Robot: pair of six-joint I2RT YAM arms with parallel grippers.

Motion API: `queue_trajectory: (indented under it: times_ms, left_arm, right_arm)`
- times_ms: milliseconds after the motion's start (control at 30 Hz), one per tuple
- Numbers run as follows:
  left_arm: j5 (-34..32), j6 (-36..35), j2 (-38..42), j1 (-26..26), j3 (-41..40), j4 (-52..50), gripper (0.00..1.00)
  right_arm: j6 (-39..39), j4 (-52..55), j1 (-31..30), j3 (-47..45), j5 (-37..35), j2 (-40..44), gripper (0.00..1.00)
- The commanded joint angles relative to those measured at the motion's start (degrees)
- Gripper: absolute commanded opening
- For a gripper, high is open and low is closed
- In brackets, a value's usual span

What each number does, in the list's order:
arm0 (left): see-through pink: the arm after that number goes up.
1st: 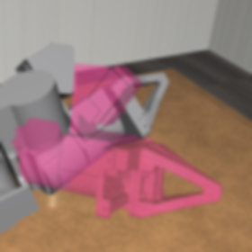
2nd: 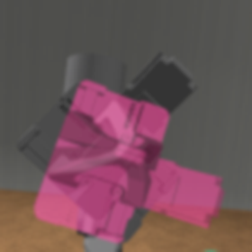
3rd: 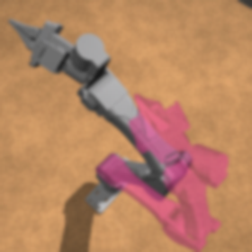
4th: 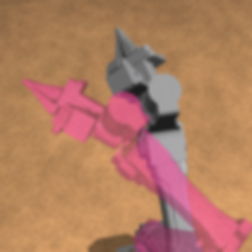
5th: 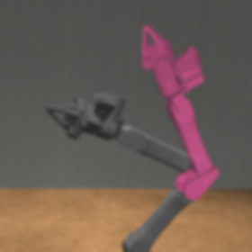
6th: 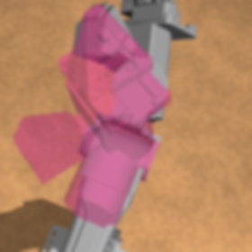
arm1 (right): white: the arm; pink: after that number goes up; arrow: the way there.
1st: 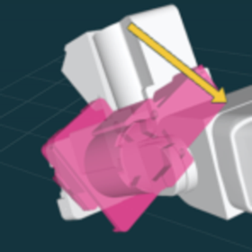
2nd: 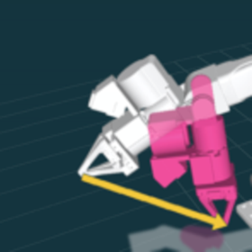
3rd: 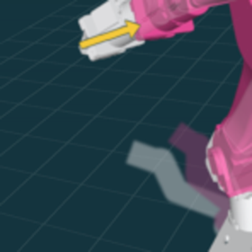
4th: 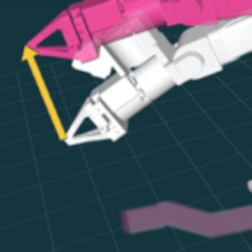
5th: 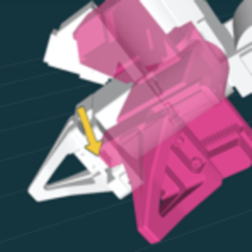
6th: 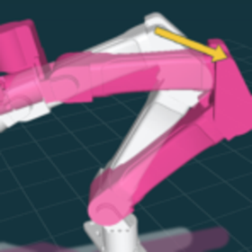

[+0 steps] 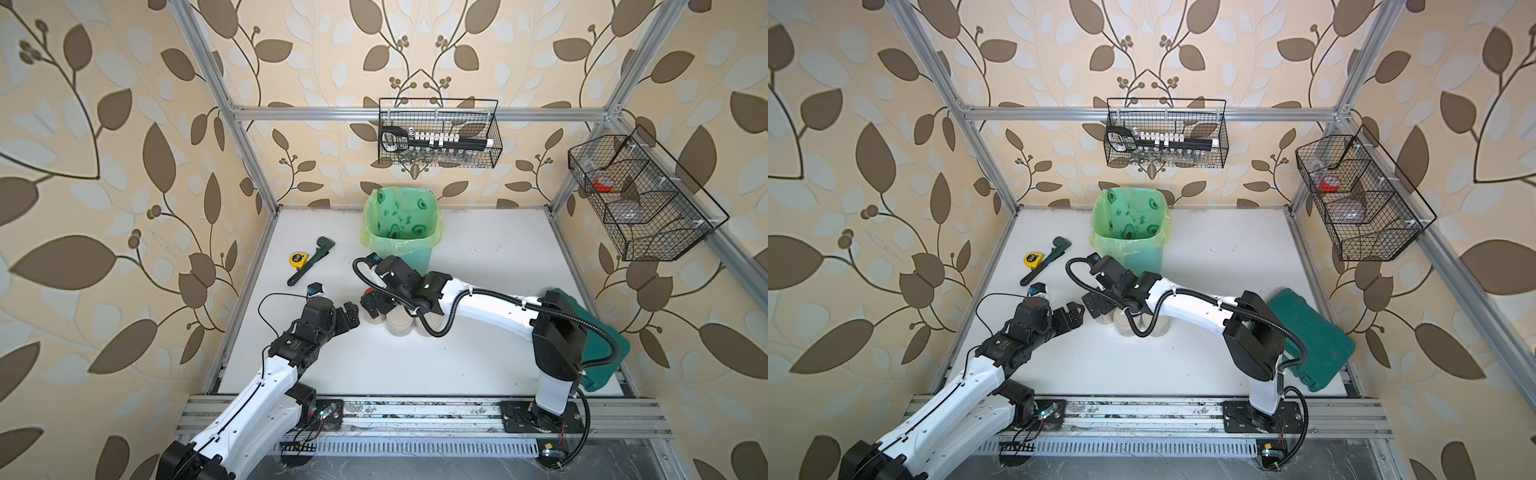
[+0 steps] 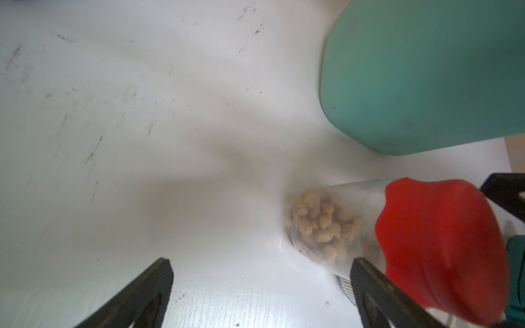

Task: Empty moldy peanuts from jars
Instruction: Pick up the jar from the center of the board.

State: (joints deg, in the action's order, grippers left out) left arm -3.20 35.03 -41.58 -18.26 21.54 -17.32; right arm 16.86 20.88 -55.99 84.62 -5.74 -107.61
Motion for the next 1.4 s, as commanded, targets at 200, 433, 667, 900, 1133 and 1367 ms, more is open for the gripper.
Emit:
queue_trajectory:
  times_ms: [200,433,667,900,1133,1367]
  left_arm:
    - [-5.0,2.8,2.5,0.7,-1.0,-3.1,0.99]
    - [-3.9,1.7,1.4,0.7,-0.7,-2.1,0.99]
    - [-3.3,1.2,2.8,0.8,-1.3,-1.4,0.99]
    - [-2.9,0.9,2.7,0.8,-1.4,-1.1,0.99]
    - [-1.3,-0.1,2.9,0.7,-1.3,-0.9,0.99]
    - [2.6,-2.3,5.2,0.8,-2.3,1.0,0.99]
  right_arm:
    - [0.4,2.0,-0.5,3.8,-2.3,-4.9,0.98]
    - [0.5,2.4,-0.6,5.3,-2.9,-7.7,0.98]
    - [0.9,2.8,-0.8,6.4,-2.4,-10.2,0.97]
    - [1.6,3.2,-1.1,6.0,-1.9,-10.9,0.87]
    - [1.1,4.6,-1.1,6.4,-2.0,-9.2,0.62]
    - [0.5,6.2,-0.8,6.3,-0.3,-3.7,0.53]
